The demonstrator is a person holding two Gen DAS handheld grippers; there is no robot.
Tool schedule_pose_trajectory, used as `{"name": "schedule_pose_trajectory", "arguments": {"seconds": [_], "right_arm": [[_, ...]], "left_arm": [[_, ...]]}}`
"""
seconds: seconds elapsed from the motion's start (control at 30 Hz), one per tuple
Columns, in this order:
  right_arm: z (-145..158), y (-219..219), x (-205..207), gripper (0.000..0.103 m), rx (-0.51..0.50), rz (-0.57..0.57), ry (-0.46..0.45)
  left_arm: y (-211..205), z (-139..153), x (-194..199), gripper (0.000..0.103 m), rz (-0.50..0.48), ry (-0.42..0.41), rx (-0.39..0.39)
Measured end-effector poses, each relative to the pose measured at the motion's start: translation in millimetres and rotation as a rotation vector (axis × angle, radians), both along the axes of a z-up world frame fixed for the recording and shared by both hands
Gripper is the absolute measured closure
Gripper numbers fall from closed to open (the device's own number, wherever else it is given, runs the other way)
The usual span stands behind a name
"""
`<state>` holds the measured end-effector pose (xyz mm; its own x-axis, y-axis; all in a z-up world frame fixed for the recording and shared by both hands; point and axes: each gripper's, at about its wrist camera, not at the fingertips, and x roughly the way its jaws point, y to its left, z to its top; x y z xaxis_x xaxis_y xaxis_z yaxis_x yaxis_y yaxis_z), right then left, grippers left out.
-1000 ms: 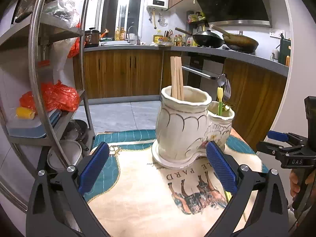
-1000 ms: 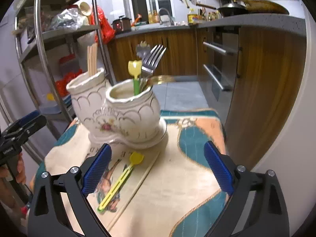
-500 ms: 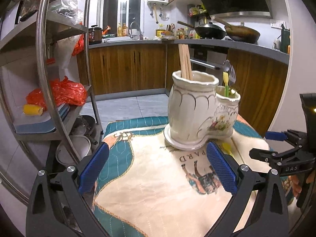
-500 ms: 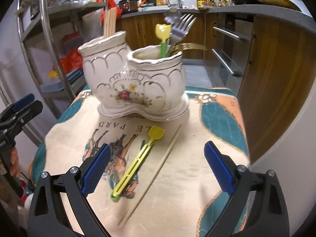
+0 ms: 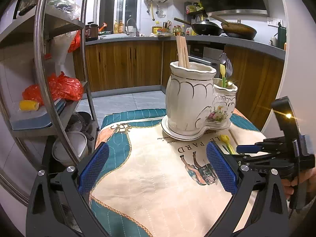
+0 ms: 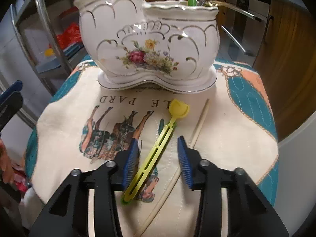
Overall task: Organize utensils
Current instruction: 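Grasp the yellow slotted spatula with the right tool while the left tool grasps the last chopstick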
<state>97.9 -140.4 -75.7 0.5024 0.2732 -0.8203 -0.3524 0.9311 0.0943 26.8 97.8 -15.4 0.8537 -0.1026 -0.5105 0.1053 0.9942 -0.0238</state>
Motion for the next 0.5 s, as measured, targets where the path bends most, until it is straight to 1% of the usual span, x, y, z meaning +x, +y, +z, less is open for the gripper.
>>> {"name": "schedule_pose_trajectory", "arguments": {"seconds": [0.07, 0.13, 0.17, 0.23, 0.33, 0.43, 0.5], "right_arm": [[-1, 3, 1, 0.07, -0.02, -0.002, -0.017], [-1, 5, 3, 0.079, -0.019, -0.004, -0.021], [-1, 4, 5, 0.082, -0.009, -0.01, -0.015], [-1, 2, 8, 0.091, 0.012, -0.019, -0.004], [0, -9, 9, 0.092, 0.081, -0.034, 0.027], [4, -18, 4, 0.092, 0.137, -0.036, 0.04], [14, -29, -6, 0.092, 0.193, -0.03, 0.032]], "left_arm": [[0, -1, 1, 0.006, 0.0, 0.002, -0.002], [0, -1, 1, 0.006, -0.001, 0.003, -0.004], [-1, -1, 1, 0.006, -0.002, 0.003, -0.005], [-1, -1, 1, 0.006, -0.004, 0.002, -0.006], [-5, -1, 1, 0.006, -0.009, 0.006, -0.004], [-12, -2, 2, 0.006, -0.019, 0.018, 0.005], [-20, -1, 3, 0.006, -0.03, 0.025, 0.012]]}}
